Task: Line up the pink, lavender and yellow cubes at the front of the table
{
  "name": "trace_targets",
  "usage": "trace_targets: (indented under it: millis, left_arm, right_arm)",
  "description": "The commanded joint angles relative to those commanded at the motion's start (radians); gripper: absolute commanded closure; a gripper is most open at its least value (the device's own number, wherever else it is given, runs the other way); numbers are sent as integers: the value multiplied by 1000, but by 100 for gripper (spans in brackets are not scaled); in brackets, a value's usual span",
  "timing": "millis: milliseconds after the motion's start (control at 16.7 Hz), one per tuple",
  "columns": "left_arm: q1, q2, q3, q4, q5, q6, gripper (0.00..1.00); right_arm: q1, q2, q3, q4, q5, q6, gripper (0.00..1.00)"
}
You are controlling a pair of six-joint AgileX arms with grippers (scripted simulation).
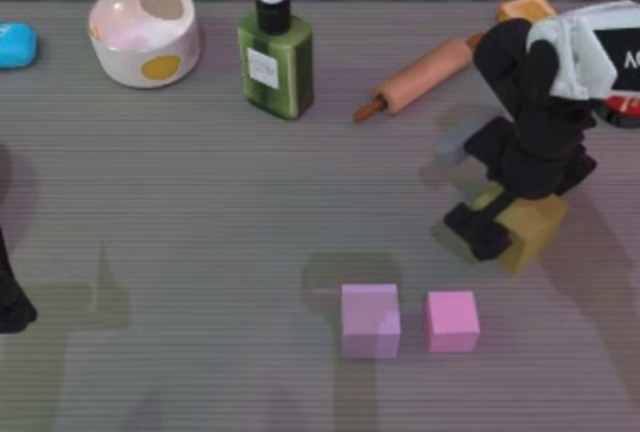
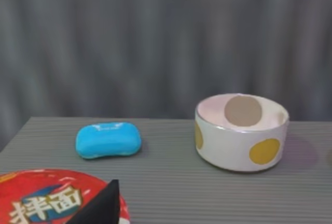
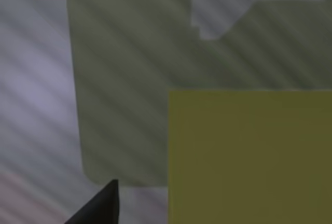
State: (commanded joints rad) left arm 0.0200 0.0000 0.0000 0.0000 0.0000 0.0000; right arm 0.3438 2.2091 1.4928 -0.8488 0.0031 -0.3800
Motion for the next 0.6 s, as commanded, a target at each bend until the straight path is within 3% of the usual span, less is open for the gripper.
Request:
trace_targets:
  millis: [300, 600]
  left_arm:
    - [0, 0, 0, 0, 0, 0, 0]
    - [0, 0, 0, 0, 0, 0, 0]
  right_arm:
    - [1, 12, -16, 23, 0, 0, 0]
    - [1, 12, -16, 23, 0, 0, 38]
